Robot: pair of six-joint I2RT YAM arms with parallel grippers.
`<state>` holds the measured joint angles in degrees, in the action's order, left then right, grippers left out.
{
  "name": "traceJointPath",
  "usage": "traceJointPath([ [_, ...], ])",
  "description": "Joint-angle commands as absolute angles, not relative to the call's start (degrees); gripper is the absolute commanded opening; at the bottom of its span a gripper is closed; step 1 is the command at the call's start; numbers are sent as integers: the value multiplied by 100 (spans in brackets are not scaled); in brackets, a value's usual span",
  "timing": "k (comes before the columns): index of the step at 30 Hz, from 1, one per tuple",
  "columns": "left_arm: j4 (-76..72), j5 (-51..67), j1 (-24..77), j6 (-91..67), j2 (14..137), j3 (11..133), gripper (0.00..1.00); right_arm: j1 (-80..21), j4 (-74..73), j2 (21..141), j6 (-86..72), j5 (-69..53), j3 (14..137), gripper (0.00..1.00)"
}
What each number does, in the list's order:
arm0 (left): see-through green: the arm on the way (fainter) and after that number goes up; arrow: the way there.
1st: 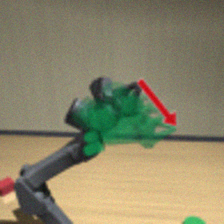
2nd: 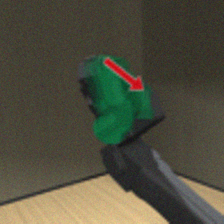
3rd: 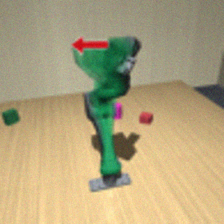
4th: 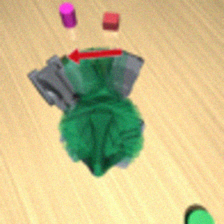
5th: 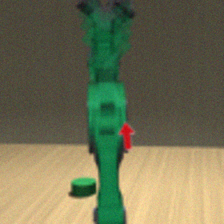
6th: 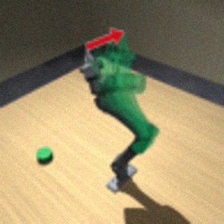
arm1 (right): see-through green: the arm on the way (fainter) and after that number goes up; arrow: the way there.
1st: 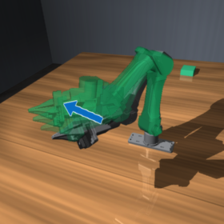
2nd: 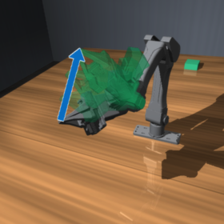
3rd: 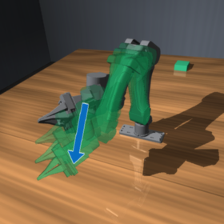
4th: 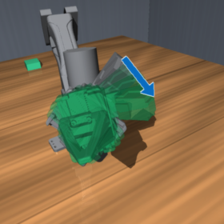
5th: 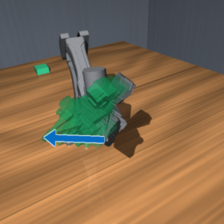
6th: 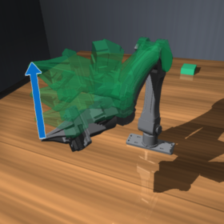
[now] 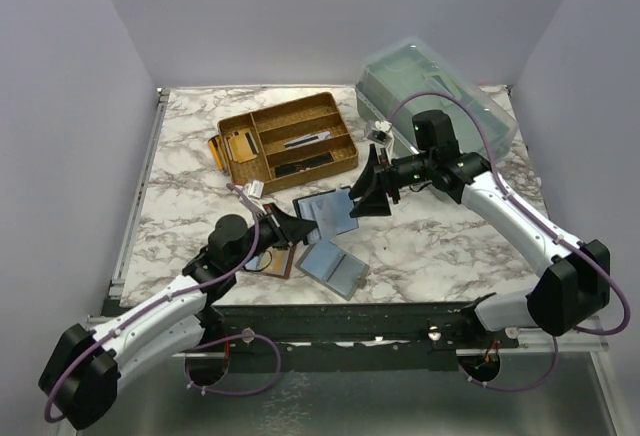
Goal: Take the credit cards out of the card holder
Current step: Remove the credit card from the card holder.
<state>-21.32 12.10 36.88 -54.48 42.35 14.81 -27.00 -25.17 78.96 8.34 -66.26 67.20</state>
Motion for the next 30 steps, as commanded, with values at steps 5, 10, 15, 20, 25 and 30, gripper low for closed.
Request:
traceJointPath([
  [5,-2611,-872,4442,-5462,5764,2603,0,-2696,-1542,7865,-311,-5151,6351,72],
  [10,-2439,-1581,4877,-5482,6216,3020,0,-2698,-1430,8068,-528,-4544,6363,70],
  [15,-2024,-2074,5227,-5506,6578,3440,0,-2841,-1537,8344,-382,-3910,6586,70],
  [20,-1579,-2485,5439,-5561,6817,3759,0,-2943,-1784,8697,-238,-3399,6932,70],
  [25,-1380,-2608,5544,-5581,6925,3914,0,-2983,-1851,8850,-230,-3335,7061,70],
  [30,-1211,-2711,5563,-5556,6802,3940,0,-2988,-1857,8795,-194,-3117,6979,63],
])
